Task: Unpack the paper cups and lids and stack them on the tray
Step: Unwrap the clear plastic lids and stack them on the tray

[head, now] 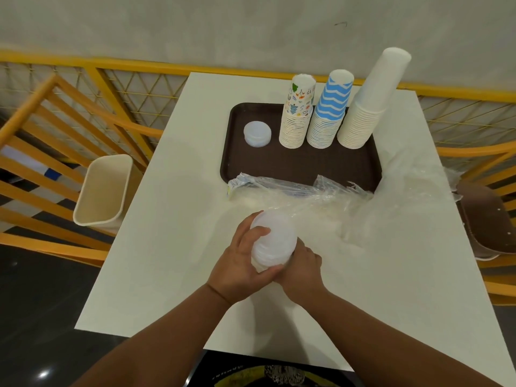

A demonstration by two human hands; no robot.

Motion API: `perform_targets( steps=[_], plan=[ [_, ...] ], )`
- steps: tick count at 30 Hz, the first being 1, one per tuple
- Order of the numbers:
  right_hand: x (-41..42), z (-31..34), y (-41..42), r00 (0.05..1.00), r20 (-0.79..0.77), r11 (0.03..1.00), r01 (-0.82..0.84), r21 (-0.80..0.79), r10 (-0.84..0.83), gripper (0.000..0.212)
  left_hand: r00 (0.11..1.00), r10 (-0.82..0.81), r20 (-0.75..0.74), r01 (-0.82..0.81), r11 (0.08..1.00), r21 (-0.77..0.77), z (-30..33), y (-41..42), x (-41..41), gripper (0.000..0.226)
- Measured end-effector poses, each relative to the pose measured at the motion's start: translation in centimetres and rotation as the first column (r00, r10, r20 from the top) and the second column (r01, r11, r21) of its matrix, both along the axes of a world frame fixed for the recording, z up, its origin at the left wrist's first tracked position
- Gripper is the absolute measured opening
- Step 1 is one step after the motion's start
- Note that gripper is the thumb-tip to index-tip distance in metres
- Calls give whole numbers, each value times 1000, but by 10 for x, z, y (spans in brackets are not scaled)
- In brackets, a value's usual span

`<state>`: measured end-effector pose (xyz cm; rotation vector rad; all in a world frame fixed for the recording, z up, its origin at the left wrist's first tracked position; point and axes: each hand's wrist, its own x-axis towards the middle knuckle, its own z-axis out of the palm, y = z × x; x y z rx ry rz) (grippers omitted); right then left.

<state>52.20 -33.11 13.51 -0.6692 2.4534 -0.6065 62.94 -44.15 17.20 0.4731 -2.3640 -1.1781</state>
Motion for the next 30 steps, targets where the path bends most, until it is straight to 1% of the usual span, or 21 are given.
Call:
perform_targets(
  steps=[2,3,5,9,10,13,15,16,18,19,20,22,23,26,28,29,30],
  plan=[
    [1,2,-2,999,33,1000,-2,-4,3,83,999,33,-11,-33,998,49,1,-1,3,67],
    [2,5,-3,998,63,1000,5,-24,-4,85,999,45,-19,-43,997,65,1,-1,4,68],
    [3,13,-4,990,140,996,37,-86,-25,92,997,65,-30,-63,995,84,1,-3,6,69],
    [6,21,-4,966,259,976,69,-205,-14,94,994,108,-25,-105,989,108,2,-6,8,73],
    [7,20,-3,965,262,966,73,-248,-6,94,994,104,-27,-101,990,103,3,-7,8,72],
    [8,32,-6,982,187,931,44,-362,26,105,991,125,-41,-120,988,97,17,-5,2,76],
    [3,49,-13,984,179,884,73,-461,12,109,986,151,-75,-143,984,107,34,-4,-10,77],
    [-2,58,-18,977,211,840,123,-528,-11,108,984,149,-93,-139,984,107,45,-5,-17,77],
    [-15,76,-25,953,300,730,240,-640,-51,97,988,109,-111,-97,989,112,67,-9,-34,77],
    [-23,85,-28,950,308,699,253,-669,-50,91,990,81,-114,-68,992,107,80,-11,-42,76],
    [-33,91,-30,952,301,687,253,-681,-53,88,990,55,-127,-45,995,86,91,-14,-51,73],
    [-53,104,-33,960,273,701,232,-675,-55,90,991,28,-131,-31,999,-22,112,-21,-67,67],
    [-62,109,-33,962,267,708,229,-668,-59,89,994,22,-107,-30,997,-72,125,-25,-75,64],
    [-86,115,-33,958,284,713,228,-663,-41,87,1000,-9,11,11,989,-150,161,-38,-97,57],
    [-98,118,-33,959,283,716,207,-666,-13,91,995,-30,96,47,983,-177,179,-46,-110,64],
    [-103,119,-33,959,283,715,199,-671,-2,94,992,-33,121,56,981,-187,186,-49,-116,63],
    [-108,119,-32,959,284,715,196,-672,4,96,990,-36,137,64,977,-205,192,-50,-122,56]
  ],
)
